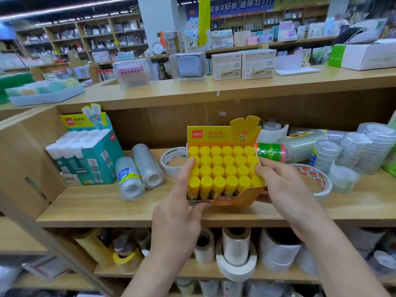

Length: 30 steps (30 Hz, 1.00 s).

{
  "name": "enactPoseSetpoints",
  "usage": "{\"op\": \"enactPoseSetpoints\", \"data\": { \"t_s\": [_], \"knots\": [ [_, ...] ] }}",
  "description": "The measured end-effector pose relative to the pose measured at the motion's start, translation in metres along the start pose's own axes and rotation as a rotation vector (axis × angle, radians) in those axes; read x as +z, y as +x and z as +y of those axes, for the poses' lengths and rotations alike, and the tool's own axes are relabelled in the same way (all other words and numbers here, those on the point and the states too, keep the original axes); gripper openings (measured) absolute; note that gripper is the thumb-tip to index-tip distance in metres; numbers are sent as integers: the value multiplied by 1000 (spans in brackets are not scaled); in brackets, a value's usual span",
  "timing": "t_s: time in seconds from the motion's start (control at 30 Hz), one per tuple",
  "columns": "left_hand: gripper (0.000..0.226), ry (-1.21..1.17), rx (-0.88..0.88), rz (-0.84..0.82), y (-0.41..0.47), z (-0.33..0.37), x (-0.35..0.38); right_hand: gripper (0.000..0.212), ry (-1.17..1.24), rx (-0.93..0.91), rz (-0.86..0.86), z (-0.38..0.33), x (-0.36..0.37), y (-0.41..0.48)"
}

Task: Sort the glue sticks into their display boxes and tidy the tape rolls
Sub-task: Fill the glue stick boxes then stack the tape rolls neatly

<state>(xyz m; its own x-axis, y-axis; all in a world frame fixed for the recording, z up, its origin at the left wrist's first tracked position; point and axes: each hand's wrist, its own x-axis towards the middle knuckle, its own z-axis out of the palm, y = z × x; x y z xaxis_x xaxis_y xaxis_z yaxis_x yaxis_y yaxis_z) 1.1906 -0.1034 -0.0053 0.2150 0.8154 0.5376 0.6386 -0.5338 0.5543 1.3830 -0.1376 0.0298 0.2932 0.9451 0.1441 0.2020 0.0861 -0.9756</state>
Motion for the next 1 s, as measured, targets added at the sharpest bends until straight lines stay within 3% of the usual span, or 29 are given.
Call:
{"op": "enactPoseSetpoints", "data": {
  "t_s": [0.07, 0.13, 0.37, 0.53, 0.83, 0.93, 1.0],
  "knots": [
    [97, 24, 9, 55, -1, -2, -16, 28, -62, -60, -4, -6, 11, 2],
    [97, 51, -17, 106, -3, -8, -37, 40, -122, -141, -22, -16, 28, 6],
    [94, 171, -172, 206, -13, -46, -133, 36, -123, -317, -286, -62, 128, 6],
    [90, 109, -315, 157, -12, -102, -179, 63, -254, -324, -409, -68, 205, 9],
    [86, 128, -401, -48, 4, -186, -175, 45, -400, -179, -393, -39, 272, 24],
    [83, 358, -245, 18, 12, -197, -171, 50, -496, -222, -350, -34, 281, 27],
    [85, 593, -74, 25, 16, -199, -169, 67, -531, -253, -318, -34, 287, 25]
  ]
}}
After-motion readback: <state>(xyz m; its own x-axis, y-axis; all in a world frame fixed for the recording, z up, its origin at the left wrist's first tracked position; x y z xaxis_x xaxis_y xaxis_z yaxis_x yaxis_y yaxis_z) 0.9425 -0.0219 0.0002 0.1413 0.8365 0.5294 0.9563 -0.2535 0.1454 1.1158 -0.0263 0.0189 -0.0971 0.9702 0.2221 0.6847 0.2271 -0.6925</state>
